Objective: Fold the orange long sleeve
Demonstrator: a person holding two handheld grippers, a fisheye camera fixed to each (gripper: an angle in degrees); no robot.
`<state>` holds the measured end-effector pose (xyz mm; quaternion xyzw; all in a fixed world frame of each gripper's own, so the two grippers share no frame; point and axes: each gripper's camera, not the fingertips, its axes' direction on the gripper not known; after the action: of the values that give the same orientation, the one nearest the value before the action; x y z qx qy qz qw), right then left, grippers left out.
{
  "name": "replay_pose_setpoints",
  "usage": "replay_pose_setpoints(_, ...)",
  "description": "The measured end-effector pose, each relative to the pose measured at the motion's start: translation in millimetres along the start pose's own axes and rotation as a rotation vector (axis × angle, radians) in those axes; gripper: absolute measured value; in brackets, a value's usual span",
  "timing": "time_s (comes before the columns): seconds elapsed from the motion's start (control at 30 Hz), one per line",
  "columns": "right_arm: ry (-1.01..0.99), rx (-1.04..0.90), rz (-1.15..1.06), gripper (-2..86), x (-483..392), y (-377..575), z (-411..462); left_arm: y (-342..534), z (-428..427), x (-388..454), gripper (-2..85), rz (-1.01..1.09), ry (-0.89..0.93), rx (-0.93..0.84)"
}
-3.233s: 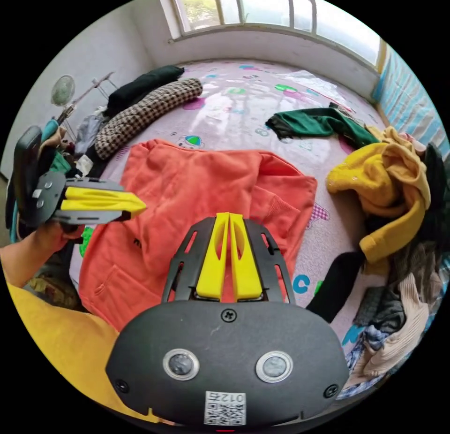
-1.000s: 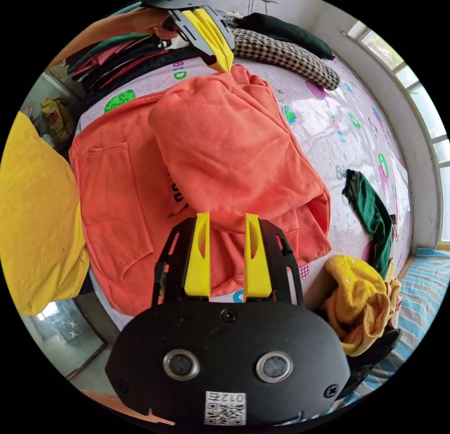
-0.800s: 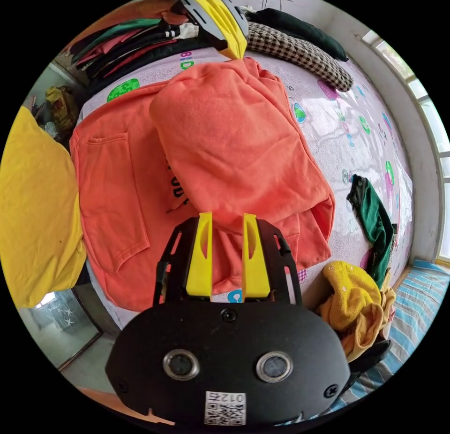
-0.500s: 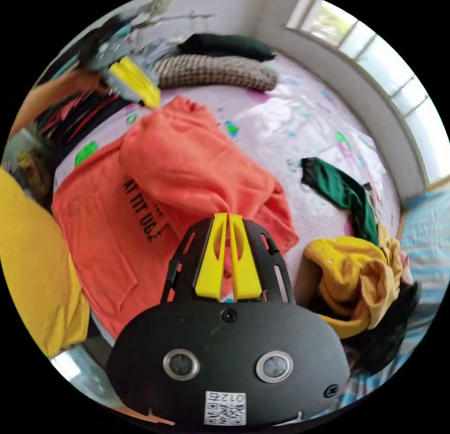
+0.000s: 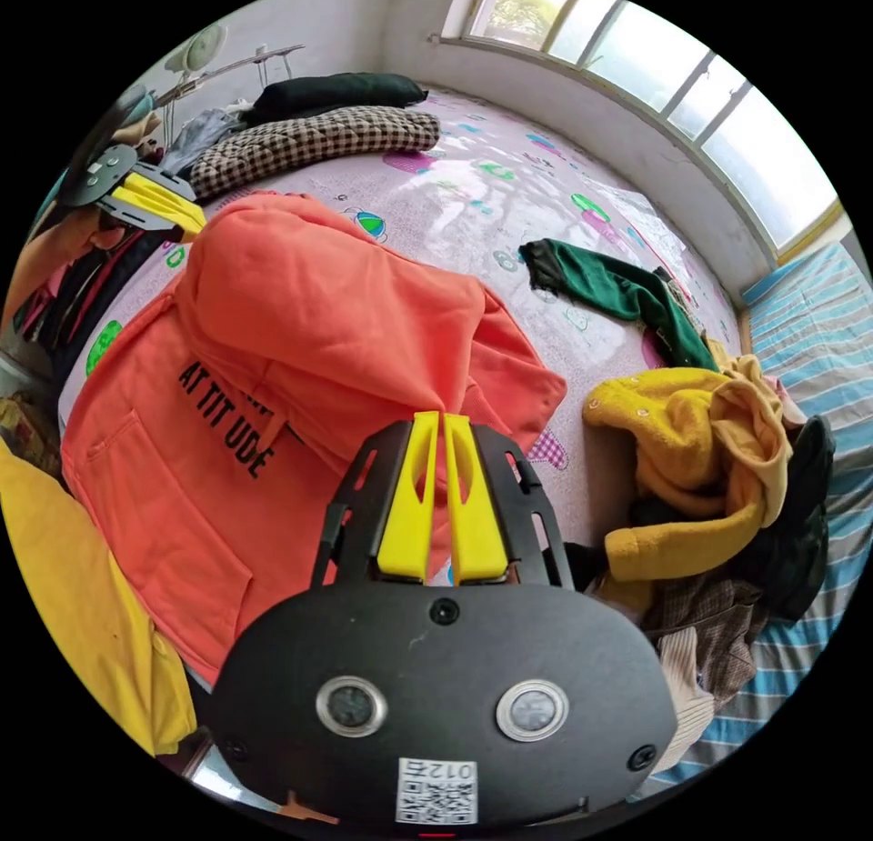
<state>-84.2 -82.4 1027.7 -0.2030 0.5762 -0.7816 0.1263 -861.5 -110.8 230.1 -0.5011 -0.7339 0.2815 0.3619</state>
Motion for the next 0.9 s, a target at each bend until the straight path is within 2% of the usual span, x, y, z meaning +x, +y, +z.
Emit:
replay_pose_setpoints(0.23, 0.018, 0.095, 0.057, 4.6, 12.9, 19.4, -43.5, -5.1, -17.9, -1.1, -0.1, 0.039, 0.010, 0.035)
replay_pose_setpoints(0.4, -0.121, 0.190, 0.124, 8.5, 15.8, 39.7, -77.4, -8.6, -28.0, -0.5, -0.1, 0.063, 0.012, 0.066)
replay_pose_setpoints(0.6, -0.104, 0.170, -0.128, 10.3, -40.9, 22.2, -71.8, -3.9, -29.6, -1.3, -0.1, 0.087, 0.005, 0.052)
replay_pose_setpoints(0.73, -0.169, 0.128, -0.270, 13.1, -58.3, -8.4, -64.6, 3.7, -30.8, -1.4, -0.1, 0.093, 0.004, 0.049)
replay_pose_setpoints(0.9, -0.152, 0.116, -0.394, 11.4, -76.6, -36.7, -59.7, 11.6, -26.4, -1.2, -0.1, 0.085, 0.001, 0.034)
